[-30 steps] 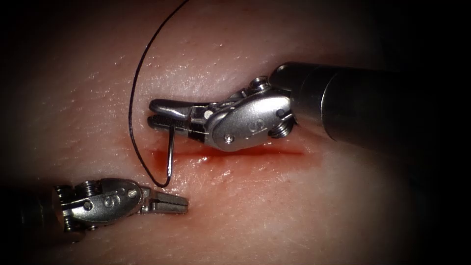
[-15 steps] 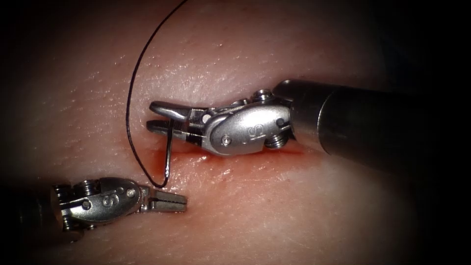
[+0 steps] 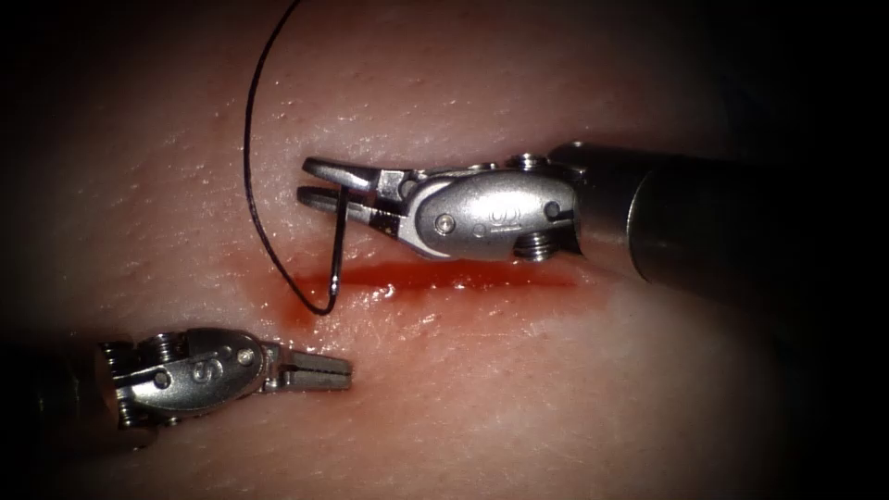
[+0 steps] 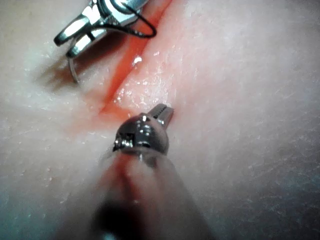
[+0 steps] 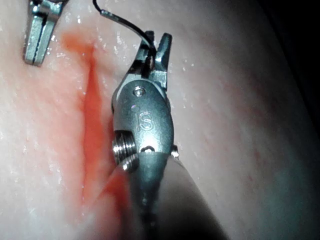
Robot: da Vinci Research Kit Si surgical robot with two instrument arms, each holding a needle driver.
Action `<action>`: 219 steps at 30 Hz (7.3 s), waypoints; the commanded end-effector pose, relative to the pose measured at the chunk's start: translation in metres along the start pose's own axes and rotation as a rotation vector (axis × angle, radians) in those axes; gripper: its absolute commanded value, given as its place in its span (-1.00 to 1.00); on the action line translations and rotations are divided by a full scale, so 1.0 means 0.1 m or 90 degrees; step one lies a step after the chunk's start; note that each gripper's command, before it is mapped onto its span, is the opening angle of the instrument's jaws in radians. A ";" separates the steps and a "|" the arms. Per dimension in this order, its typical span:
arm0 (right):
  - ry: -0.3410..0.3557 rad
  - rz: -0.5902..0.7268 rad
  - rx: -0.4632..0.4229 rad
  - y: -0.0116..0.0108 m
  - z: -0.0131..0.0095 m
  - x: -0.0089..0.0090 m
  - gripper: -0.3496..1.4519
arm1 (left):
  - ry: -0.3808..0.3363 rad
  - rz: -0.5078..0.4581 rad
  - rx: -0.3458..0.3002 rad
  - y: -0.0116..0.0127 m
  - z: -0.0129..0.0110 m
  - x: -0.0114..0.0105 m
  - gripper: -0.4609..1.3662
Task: Wound Closure
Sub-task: Se the right gripper to insert the needle through the top of the skin
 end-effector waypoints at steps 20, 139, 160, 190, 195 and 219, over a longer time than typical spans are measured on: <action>-0.005 0.169 -0.058 0.050 0.010 0.021 -1.00 | -0.014 -0.016 0.002 0.000 0.011 -0.031 -0.88; 0.067 0.381 -0.051 0.047 0.000 0.019 -0.72 | -0.013 -0.002 -0.001 0.006 0.007 -0.028 -0.88; -0.041 0.776 0.002 0.033 0.004 0.007 -1.00 | -0.013 -0.003 -0.006 0.006 0.005 -0.026 -0.88; -0.028 0.824 0.039 -0.029 0.011 -0.016 -0.58 | -0.013 -0.002 -0.007 0.005 0.002 -0.028 -0.88; -0.023 0.677 0.024 -0.013 0.011 -0.026 0.35 | -0.013 -0.002 -0.007 0.005 0.002 -0.028 -0.88; -0.038 0.558 -0.023 0.036 -0.014 -0.031 0.25 | 0.042 0.066 0.030 0.007 -0.015 -0.017 -0.18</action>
